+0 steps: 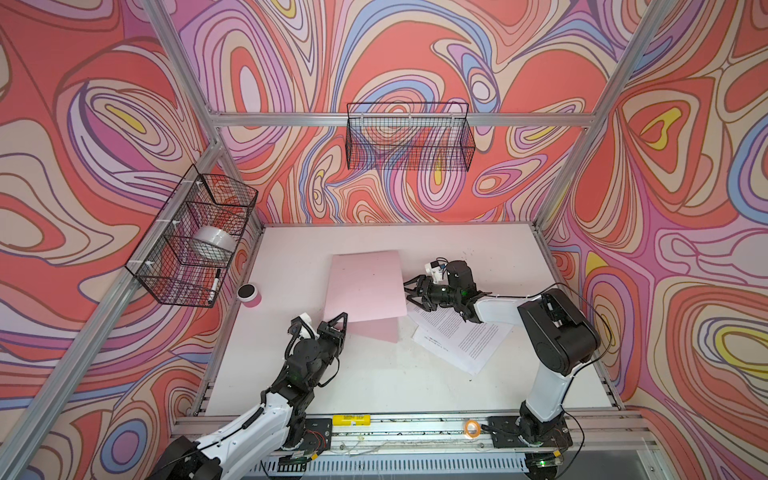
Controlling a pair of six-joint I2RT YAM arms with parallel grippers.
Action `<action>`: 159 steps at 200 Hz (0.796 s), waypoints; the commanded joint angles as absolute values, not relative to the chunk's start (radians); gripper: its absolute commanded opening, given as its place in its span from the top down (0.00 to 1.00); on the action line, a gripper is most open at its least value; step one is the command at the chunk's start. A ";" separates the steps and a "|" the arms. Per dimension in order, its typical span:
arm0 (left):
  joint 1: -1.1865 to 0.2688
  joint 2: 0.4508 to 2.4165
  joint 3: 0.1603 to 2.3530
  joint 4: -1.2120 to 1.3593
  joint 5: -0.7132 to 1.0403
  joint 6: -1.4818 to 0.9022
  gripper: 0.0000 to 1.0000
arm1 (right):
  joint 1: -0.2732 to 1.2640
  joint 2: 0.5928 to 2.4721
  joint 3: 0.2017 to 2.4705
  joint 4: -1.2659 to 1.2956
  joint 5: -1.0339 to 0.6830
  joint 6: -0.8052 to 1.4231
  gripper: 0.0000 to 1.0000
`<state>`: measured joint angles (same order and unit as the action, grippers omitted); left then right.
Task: Put the files into the folder
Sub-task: 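Lift the folder cover upward with the left gripper, opening the folder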
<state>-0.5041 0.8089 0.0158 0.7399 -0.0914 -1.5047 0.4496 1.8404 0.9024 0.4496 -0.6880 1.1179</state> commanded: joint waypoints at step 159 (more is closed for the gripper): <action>-0.507 0.773 0.000 0.688 -0.076 -1.431 1.00 | 0.493 1.852 0.970 0.408 -0.605 1.133 0.25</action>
<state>-0.5041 0.7422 0.0109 0.6037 -0.0887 -1.4467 0.4706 1.8309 0.9264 0.4057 -0.5625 1.1431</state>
